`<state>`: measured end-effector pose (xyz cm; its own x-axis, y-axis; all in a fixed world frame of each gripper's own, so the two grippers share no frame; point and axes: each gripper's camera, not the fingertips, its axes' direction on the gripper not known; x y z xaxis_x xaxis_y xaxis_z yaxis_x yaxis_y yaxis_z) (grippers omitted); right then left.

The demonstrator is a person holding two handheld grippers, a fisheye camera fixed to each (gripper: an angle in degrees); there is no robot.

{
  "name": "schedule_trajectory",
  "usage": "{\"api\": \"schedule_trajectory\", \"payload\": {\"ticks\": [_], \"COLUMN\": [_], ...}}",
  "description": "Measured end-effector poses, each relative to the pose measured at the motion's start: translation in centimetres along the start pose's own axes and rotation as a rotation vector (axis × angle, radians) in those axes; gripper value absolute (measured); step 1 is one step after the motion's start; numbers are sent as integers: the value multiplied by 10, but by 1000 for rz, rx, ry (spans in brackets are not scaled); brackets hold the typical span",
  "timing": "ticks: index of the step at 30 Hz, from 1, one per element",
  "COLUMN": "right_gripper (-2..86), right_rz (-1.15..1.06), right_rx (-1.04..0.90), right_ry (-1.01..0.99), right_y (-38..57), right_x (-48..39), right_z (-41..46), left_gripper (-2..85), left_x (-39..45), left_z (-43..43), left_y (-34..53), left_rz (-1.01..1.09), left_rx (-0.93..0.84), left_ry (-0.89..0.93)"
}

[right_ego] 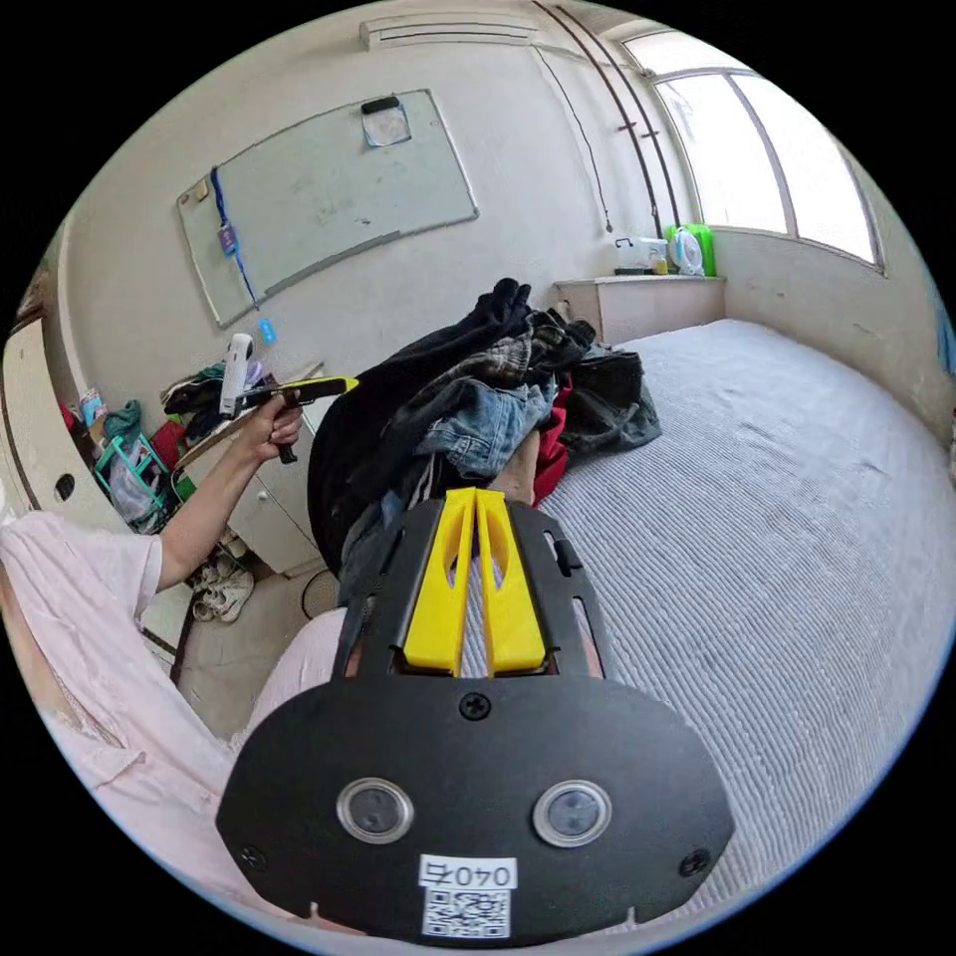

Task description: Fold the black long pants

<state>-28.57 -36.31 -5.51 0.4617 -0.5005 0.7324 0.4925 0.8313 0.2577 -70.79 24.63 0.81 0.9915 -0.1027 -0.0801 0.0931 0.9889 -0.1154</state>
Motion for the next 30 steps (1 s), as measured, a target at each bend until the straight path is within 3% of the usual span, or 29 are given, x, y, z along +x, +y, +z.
{"api": "schedule_trajectory", "payload": {"ticks": [5, 11, 17, 26, 30], "right_gripper": [149, 170, 182, 168, 154], "right_rz": [46, 215, 401, 316, 388], "right_rx": [-86, -130, -147, -142, -197], "right_ry": [-60, -26, -173, -114, -165], "right_y": [-117, -204, -214, -215, -198], "right_x": [30, 79, 121, 119, 134], "right_z": [64, 127, 165, 155, 161], "left_gripper": [-8, -8, -8, -8, -8], "left_x": [2, -26, -56, -74, -85], "left_z": [-6, -10, -18, -29, -22], "left_y": [36, 56, 62, 57, 53], "left_rz": [20, -18, -51, 20, 17], "left_rx": [33, 80, 139, 134, 127], "left_ry": [16, 79, 154, 144, 153]}}
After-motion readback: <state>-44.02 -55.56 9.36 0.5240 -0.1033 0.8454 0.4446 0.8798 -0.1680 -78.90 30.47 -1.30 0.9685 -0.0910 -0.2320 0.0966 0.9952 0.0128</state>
